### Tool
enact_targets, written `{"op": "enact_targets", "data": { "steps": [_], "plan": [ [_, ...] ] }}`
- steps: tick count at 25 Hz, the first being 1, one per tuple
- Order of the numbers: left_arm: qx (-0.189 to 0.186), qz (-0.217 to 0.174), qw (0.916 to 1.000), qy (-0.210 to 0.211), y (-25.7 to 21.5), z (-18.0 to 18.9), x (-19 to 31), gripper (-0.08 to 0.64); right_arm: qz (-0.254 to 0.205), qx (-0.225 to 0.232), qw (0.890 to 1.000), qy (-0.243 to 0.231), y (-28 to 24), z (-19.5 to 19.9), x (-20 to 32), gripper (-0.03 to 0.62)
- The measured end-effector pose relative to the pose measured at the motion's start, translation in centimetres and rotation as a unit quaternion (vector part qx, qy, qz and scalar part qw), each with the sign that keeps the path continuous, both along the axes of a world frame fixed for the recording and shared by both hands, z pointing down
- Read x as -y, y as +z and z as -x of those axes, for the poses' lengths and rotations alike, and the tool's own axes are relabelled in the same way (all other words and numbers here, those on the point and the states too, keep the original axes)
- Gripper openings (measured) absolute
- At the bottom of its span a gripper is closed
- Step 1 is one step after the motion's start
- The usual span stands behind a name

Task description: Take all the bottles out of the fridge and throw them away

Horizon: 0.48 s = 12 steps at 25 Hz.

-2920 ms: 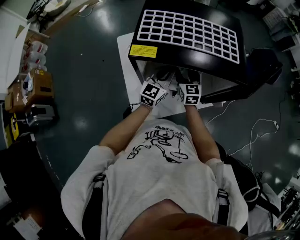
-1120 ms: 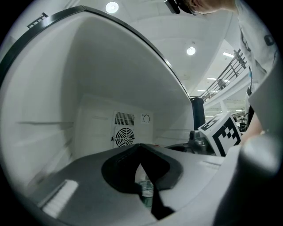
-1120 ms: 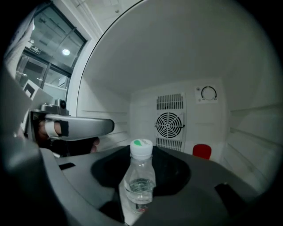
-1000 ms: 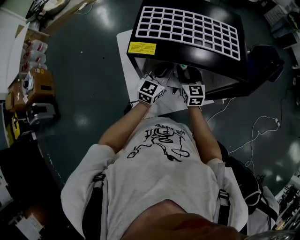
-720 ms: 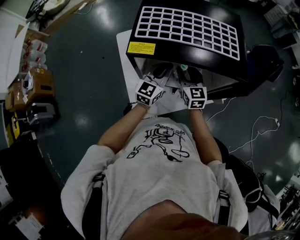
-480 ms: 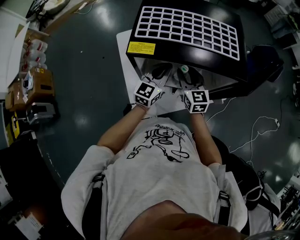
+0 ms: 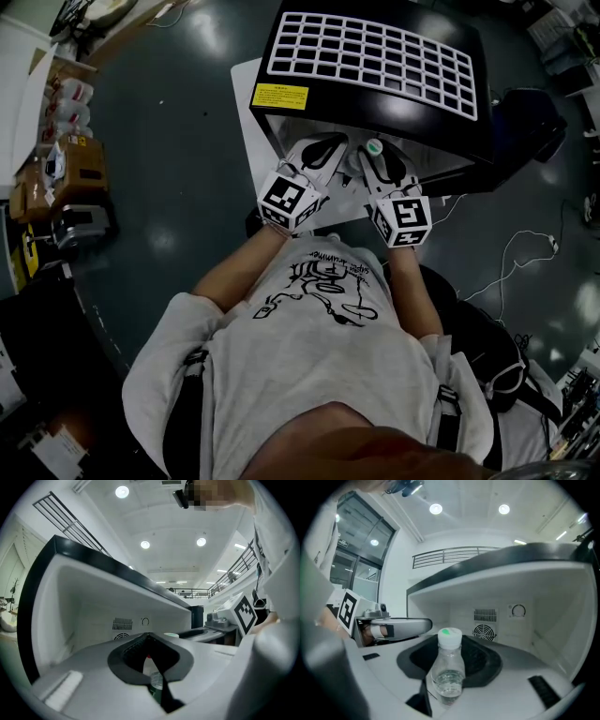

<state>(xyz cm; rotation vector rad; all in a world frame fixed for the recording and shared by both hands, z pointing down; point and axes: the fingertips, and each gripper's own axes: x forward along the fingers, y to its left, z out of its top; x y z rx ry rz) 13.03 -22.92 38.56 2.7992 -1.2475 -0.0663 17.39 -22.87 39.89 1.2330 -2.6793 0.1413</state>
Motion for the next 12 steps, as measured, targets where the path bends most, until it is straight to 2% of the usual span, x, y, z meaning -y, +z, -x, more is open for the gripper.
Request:
{"op": "enact_targets", "data": {
  "steps": [7, 12],
  "plan": [
    [-0.006, -0.015, 0.9998, 0.014, -3.2, -0.4, -2.0, 0.008, -0.016, -0.005, 1.000, -0.010, -3.5, -0.3, -2.1, 0.155],
    [-0.008, -0.041, 0.9991, 0.011, -5.6, -0.4, -3.3, 0.008, -0.027, 0.000, 1.000, -0.012, -5.8, -0.6, -3.4, 0.155]
  ]
}}
